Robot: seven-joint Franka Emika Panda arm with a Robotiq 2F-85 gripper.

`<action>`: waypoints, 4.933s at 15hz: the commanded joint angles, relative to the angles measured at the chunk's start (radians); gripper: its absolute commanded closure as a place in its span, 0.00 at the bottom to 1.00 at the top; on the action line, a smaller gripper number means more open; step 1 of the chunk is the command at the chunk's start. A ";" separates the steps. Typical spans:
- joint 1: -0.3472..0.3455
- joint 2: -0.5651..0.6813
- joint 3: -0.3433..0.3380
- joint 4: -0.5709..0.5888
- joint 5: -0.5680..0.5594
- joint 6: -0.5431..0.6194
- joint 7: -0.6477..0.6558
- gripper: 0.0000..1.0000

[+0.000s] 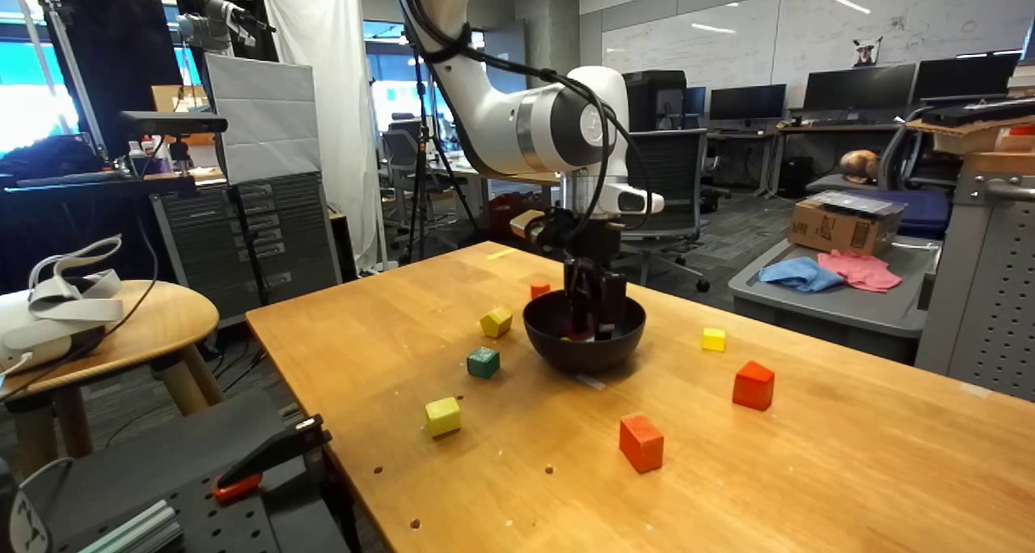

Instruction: Take the blocks from the black bowl one at a time and place them on the table

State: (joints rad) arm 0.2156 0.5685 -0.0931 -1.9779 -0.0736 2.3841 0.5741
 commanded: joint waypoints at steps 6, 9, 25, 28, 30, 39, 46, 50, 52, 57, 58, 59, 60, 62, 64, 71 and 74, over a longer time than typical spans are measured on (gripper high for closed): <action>0.002 0.058 -0.019 0.070 -0.001 0.021 0.066 0.45; 0.007 0.080 -0.026 0.082 -0.007 0.042 0.081 0.70; 0.184 -0.119 -0.118 0.041 -0.371 0.220 0.302 0.81; 0.164 -0.032 -0.082 0.156 -0.366 0.216 0.287 0.81; 0.146 0.037 -0.054 0.224 -0.334 0.221 0.244 0.81; 0.120 0.297 -0.003 0.495 -0.220 0.175 0.044 0.23; 0.157 0.140 -0.039 0.394 -0.211 0.064 -0.015 0.00; 0.139 -0.017 -0.047 0.235 -0.223 0.023 0.014 0.01; 0.109 -0.086 -0.040 0.144 -0.209 0.024 0.011 0.00; 0.006 -0.190 -0.005 -0.055 -0.140 0.066 -0.030 0.00; -0.022 -0.193 0.013 -0.083 -0.103 0.089 -0.065 0.00; 0.017 -0.134 -0.015 0.011 -0.161 0.036 -0.010 0.00; 0.001 -0.144 -0.009 -0.019 -0.141 0.050 -0.028 0.00; -0.013 -0.130 0.005 -0.025 -0.119 0.061 -0.048 0.00; -0.023 -0.090 0.030 0.006 -0.083 0.066 -0.077 0.00; 0.001 0.072 0.036 0.127 -0.028 0.015 -0.046 0.16; -0.005 0.114 0.036 0.152 -0.003 -0.007 -0.049 0.27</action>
State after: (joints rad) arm 0.2114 0.6366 -0.0547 -1.8833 -0.1164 2.4191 0.5273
